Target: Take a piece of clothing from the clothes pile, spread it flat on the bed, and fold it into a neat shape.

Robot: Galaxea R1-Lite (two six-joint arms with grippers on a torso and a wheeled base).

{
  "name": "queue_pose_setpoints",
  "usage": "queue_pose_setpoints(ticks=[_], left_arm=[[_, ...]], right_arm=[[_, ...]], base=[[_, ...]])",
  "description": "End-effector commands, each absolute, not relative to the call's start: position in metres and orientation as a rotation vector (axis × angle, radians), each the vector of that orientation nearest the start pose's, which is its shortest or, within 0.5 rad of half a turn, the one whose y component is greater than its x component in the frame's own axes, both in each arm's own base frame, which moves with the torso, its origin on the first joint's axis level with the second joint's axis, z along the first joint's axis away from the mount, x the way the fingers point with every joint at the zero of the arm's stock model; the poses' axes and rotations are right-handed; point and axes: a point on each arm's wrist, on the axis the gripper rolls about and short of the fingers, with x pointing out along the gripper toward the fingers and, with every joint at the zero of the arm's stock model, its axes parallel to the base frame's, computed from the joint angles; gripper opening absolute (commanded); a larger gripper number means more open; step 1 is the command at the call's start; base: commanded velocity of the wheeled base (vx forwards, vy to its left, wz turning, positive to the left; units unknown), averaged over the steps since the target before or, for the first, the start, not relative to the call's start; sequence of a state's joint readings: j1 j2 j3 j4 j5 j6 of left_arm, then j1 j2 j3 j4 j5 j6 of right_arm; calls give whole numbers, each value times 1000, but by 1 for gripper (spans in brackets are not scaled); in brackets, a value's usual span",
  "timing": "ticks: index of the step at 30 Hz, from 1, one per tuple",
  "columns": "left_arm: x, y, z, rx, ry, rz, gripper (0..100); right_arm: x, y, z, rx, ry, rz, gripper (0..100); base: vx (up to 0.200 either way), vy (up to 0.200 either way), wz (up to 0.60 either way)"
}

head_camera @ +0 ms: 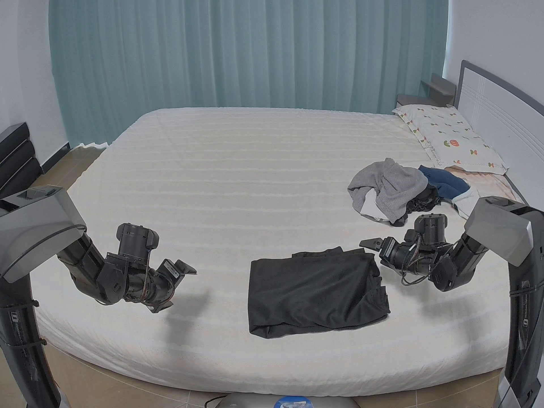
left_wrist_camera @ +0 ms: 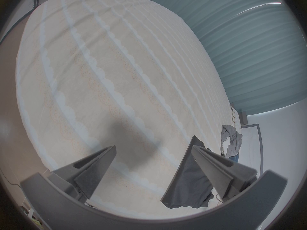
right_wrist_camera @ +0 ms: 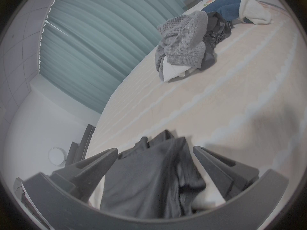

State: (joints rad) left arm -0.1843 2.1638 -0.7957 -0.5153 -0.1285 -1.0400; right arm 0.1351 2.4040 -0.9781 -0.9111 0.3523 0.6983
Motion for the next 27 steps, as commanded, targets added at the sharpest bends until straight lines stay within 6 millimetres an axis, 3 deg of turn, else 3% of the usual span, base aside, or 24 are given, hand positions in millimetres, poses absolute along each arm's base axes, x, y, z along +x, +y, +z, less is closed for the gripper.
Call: queue_pose_setpoints(ticks=[1,5,10,18,27], left_arm=[[338,-66,16,-942,924,177,100],[338,-66,16,-942,924,177,100],[338,-66,16,-942,924,177,100],[338,-66,16,-942,924,177,100],[338,-66,16,-942,926,178,100]], right_arm=[[369,58,20,695,684,356,100],[349,58,10,619,740,379,100],[339,59,1,587,782,392,100],[335,68,0,571,802,441,100],[335,79,-23,527,856,460,100]], base=[[0,0,0],[0,0,0],[0,0,0],[0,0,0],[0,0,0]])
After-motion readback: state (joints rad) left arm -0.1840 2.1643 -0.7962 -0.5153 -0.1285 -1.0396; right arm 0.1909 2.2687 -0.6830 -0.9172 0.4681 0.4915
